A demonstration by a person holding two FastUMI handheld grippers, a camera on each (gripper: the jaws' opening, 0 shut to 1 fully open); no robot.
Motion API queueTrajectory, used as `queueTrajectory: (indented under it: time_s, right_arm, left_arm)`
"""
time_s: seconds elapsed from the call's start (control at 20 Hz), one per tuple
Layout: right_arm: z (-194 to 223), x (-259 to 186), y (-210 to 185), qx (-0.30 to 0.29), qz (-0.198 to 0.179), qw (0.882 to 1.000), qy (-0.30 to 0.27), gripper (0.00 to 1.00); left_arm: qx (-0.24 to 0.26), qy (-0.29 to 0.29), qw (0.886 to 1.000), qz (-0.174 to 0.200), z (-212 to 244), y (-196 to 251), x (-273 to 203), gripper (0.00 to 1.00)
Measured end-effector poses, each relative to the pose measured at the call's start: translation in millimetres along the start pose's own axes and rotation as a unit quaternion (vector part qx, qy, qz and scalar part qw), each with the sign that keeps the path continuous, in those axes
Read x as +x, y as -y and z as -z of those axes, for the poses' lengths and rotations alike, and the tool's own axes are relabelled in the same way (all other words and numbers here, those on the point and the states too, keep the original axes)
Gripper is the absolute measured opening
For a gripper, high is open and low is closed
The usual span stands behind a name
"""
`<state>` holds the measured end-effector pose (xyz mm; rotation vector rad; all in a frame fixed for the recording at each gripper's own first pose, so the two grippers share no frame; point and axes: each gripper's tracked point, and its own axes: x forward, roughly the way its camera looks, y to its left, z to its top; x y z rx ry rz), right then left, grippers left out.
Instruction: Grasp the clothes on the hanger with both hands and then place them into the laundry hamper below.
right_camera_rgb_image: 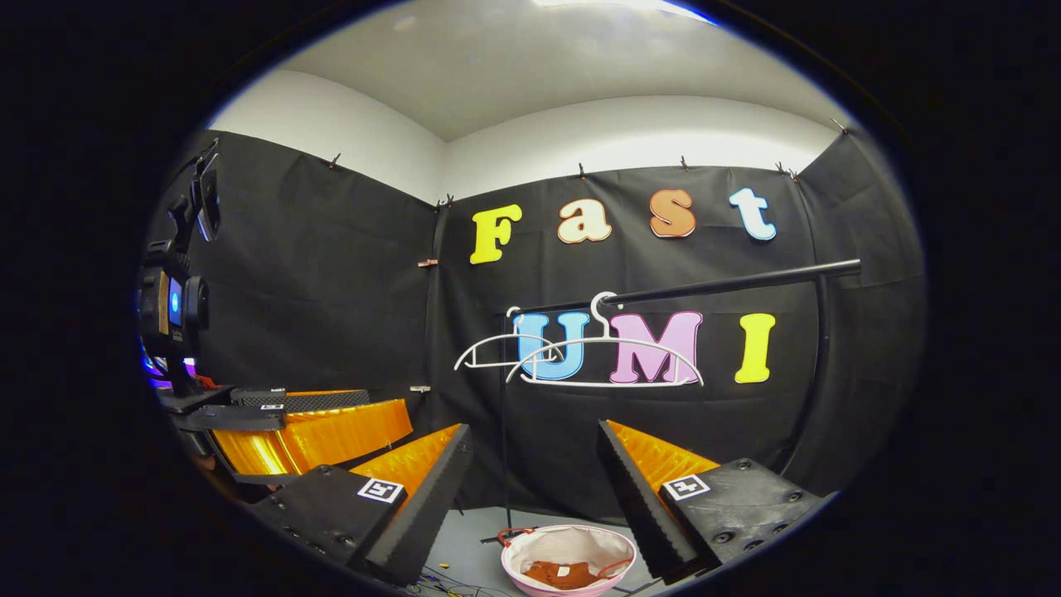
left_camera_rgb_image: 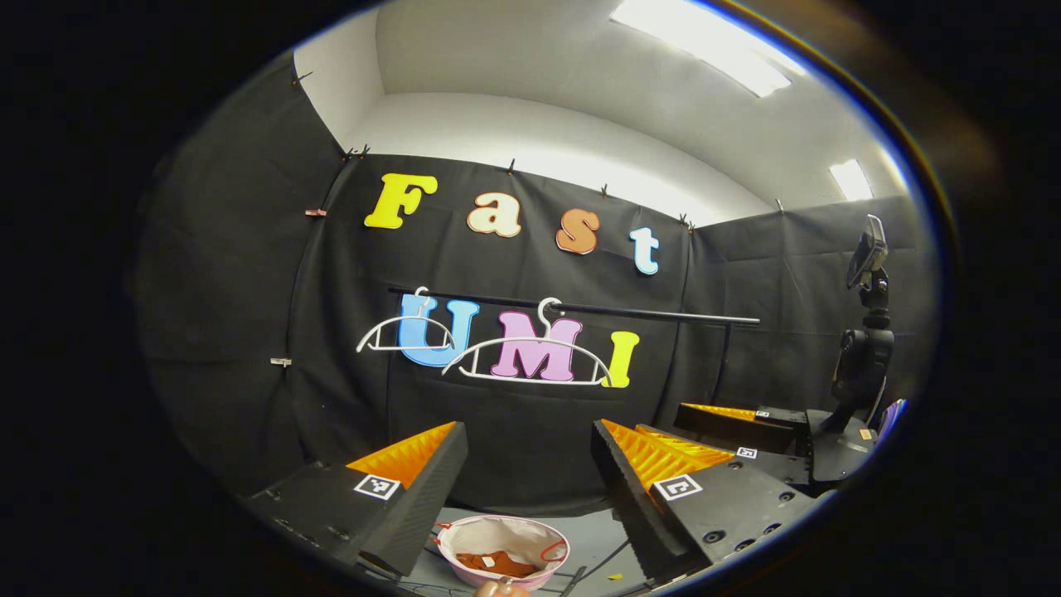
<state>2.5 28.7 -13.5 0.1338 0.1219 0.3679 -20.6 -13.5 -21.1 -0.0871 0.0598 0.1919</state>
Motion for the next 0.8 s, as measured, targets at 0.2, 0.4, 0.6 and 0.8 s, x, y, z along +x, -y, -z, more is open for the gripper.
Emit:
queueTrajectory:
  time_s: [0.2,0.4,0.6,0.8]
  right_arm:
    - [3,3,-1,-0.001,-0.004,1.000,-0.003,0.98]
    - [5,7,-1,-0.002,-0.006,1.000,-0.005,0.98]
    - [6,10,3,-0.001,-0.003,1.000,-0.007,0.98]
    - [7,13,6,-0.001,0.002,1.000,-0.008,0.97]
  left_arm:
    - [-0.003,-0.002,1.000,-0.002,0,0,1,0.95]
    - [-0.004,-0.002,1.000,-0.005,1,-2,4,0.95]
    - [-0.005,-0.003,1.000,-0.005,3,-3,8,0.95]
    - [-0.011,-0.007,1.000,-0.003,5,-4,13,0.95]
